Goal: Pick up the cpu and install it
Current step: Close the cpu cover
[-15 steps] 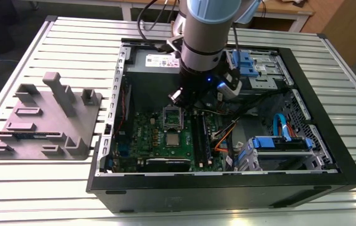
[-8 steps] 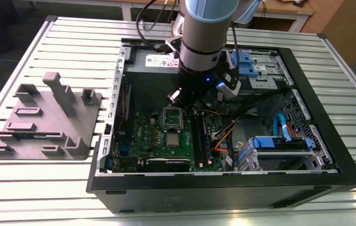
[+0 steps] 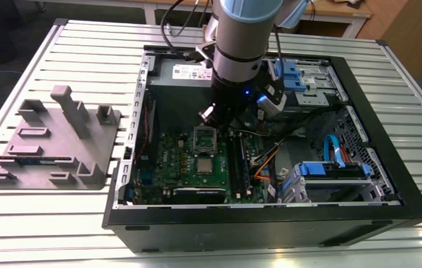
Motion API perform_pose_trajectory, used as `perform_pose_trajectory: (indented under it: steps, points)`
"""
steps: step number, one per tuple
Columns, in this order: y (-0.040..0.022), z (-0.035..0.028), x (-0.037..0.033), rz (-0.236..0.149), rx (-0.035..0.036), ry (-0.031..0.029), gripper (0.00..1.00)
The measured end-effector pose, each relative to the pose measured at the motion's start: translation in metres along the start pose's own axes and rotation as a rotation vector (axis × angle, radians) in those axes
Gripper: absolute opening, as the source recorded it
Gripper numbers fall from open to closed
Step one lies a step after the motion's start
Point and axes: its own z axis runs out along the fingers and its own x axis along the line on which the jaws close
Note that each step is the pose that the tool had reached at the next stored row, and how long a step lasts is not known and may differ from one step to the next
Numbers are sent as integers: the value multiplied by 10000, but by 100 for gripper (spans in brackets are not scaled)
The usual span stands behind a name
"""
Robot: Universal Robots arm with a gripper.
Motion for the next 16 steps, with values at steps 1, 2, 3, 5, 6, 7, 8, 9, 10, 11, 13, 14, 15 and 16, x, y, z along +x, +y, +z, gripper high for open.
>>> perform_pose_trajectory:
  steps: [1,2,3,5,6,7,8,9,10,11,13,14,15,16]
  points:
    - [0,-8,0,-7,4,3,10]
    - [1,-17,0,-15,10,7,10]
    - [1,-25,0,-22,17,12,10]
    - [1,-38,0,-39,34,24,10]
    - [0,-45,0,-48,41,30,10]
    - [1,-50,0,-56,44,32,10]
    - [1,-52,0,-63,47,33,10]
    - [1,-51,0,-67,47,33,10]
    - [1,-52,0,-68,47,33,10]
    - [0,-52,0,-68,48,34,10]
    - [0,-52,0,-69,48,34,10]
    - [0,-55,0,-69,55,40,10]
    - [1,-63,1,-72,63,49,10]
    - [1,-71,1,-77,68,51,10]
